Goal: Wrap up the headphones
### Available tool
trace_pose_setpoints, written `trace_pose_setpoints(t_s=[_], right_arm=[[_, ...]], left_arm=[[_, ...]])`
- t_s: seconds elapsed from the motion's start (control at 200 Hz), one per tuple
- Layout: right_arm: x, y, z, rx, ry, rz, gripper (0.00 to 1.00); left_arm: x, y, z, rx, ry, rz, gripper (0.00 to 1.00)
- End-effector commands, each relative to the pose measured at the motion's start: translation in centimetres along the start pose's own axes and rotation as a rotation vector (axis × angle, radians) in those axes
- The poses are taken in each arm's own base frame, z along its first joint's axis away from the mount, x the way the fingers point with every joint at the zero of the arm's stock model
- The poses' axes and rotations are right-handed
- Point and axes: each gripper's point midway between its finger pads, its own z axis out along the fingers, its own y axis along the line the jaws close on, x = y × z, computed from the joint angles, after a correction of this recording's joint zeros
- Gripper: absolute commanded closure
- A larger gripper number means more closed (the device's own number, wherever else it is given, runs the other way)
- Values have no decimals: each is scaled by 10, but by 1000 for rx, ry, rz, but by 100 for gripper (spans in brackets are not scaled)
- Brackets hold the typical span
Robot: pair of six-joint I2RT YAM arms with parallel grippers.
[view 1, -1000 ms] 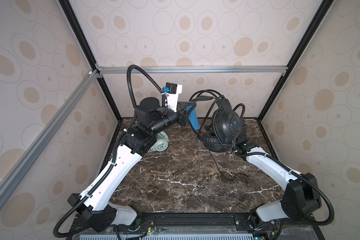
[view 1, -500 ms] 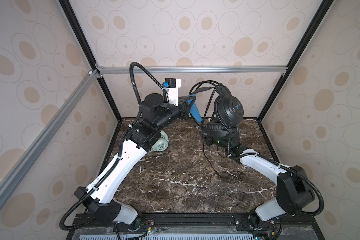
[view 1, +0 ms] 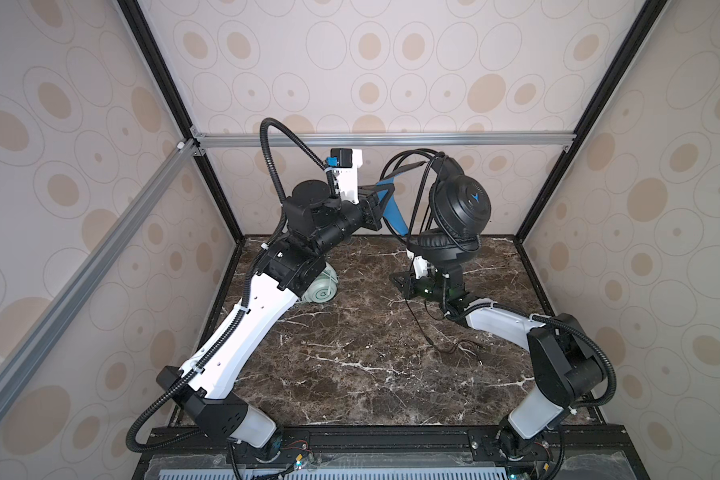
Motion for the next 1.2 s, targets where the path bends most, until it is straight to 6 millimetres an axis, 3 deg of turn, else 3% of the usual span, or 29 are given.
trace_pose_setpoints(t_s=[0.0,0.345,0.535,0.605,0.825,0.96,1.195], right_arm=[[2,5,2,-24,-4,7,87],[35,-3,12,-16,53,37,86],[44,-3,11,-14,69,37,96],[45,3,10,-11,87,10,100],[65,14,-3,67,139,-52,100],[81,36,-9,56,207,-129,100],[101,65,-17,30,271,-214,100]], left_arm=[[-59,-29,-23,76,-174,-34,100],[-69,-33,-27,105,-212,-68,100],[-73,-24,-30,55,-235,-91,100],[-77,-16,-31,25,-259,-114,100],[-88,16,-23,-67,-326,-170,100],[-96,41,-20,-132,-361,-198,100],[-85,95,-16,-306,-387,-219,100]])
